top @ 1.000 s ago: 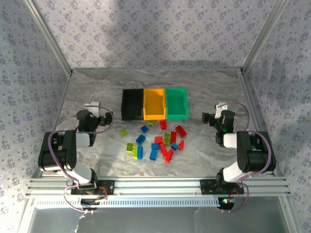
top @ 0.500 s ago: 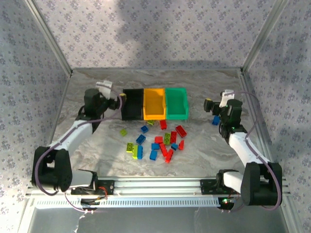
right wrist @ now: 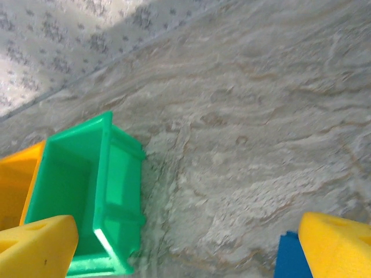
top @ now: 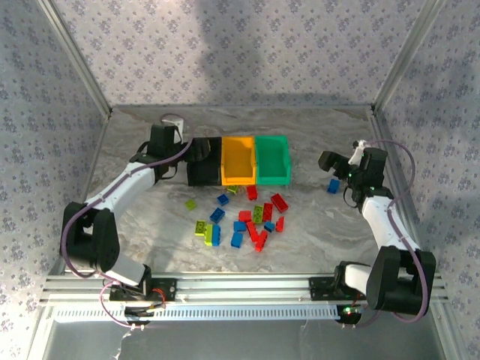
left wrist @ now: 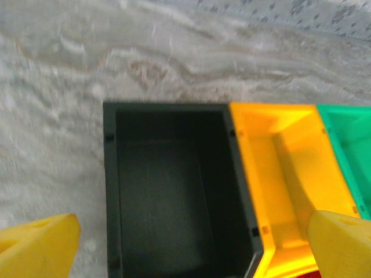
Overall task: Sort the legos into containers by color
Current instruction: Pick up the lego from the center of the table.
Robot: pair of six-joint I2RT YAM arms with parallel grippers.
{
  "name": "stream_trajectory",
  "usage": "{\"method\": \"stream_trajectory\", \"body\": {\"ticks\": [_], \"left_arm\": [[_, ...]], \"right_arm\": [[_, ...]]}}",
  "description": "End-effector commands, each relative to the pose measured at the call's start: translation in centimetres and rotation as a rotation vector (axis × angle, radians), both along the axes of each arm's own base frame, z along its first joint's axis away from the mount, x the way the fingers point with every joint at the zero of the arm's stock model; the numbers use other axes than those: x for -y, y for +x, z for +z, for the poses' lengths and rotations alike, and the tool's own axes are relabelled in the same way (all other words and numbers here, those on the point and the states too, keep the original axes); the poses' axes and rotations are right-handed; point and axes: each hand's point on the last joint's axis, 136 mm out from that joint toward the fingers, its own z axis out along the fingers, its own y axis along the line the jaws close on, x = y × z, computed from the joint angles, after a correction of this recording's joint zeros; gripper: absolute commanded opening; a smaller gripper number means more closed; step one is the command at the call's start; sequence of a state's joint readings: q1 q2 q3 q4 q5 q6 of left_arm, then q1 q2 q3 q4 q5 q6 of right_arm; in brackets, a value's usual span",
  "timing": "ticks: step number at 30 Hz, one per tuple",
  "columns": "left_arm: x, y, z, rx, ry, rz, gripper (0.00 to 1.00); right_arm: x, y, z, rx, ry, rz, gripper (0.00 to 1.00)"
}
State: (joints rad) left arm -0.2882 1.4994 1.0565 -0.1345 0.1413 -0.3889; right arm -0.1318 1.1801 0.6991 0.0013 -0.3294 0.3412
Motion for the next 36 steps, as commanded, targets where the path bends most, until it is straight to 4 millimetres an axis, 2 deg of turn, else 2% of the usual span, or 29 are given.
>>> {"method": "stream_trajectory", "body": {"ticks": [1, 6, 12, 16, 21, 23, 25, 28, 36], "left_arm": [[0.7, -1.1, -0.7, -0.087, -0.134, -0.002, 1.0], [0.7, -4.1, -2.5, -0.19, -0.104, 0.005, 1.0], [0.1, -9.5, -3.8, -0.272, 0.01, -0.002, 1.0], [-0.7, -13.0, -5.2, -0.342, 0.05, -0.008, 0.99], [-1.6, -16.0, -7.6, -0.437, 0.081, 0.004, 0.98], [-1.5, -16.6, -8.2, -0.465, 0.076, 0.006, 0.97], [-1.2, -17.0, -8.7, -0.484, 0.08, -0.002, 0.95], [-1.2, -17.1, -9.4, -0.515, 0.109, 0.006, 0.94], [-1.3, -16.8, -11.4, -0.598, 0.189, 0.017, 0.91]], "right_arm": [[-1.8, -0.6, -0.5, -0.058, 0.035, 0.045, 1.0], [-4.4, -1.2, -2.5, -0.103, -0.036, 0.097, 1.0], [-6.0, -2.7, -4.9, -0.143, -0.19, 0.116, 1.0], [-6.5, -3.1, -5.3, -0.125, -0.262, 0.107, 1.0], [-7.3, -3.7, -5.6, -0.083, -0.24, 0.096, 1.0], [-8.1, -4.2, -6.0, -0.068, -0.209, 0.108, 1.0], [-8.9, -4.4, -5.5, -0.049, -0.231, 0.128, 1.0], [-8.9, -4.2, -4.5, -0.021, -0.295, 0.107, 1.0], [-9.2, -3.9, -5.4, -0.063, -0.321, 0.116, 1.0]]}}
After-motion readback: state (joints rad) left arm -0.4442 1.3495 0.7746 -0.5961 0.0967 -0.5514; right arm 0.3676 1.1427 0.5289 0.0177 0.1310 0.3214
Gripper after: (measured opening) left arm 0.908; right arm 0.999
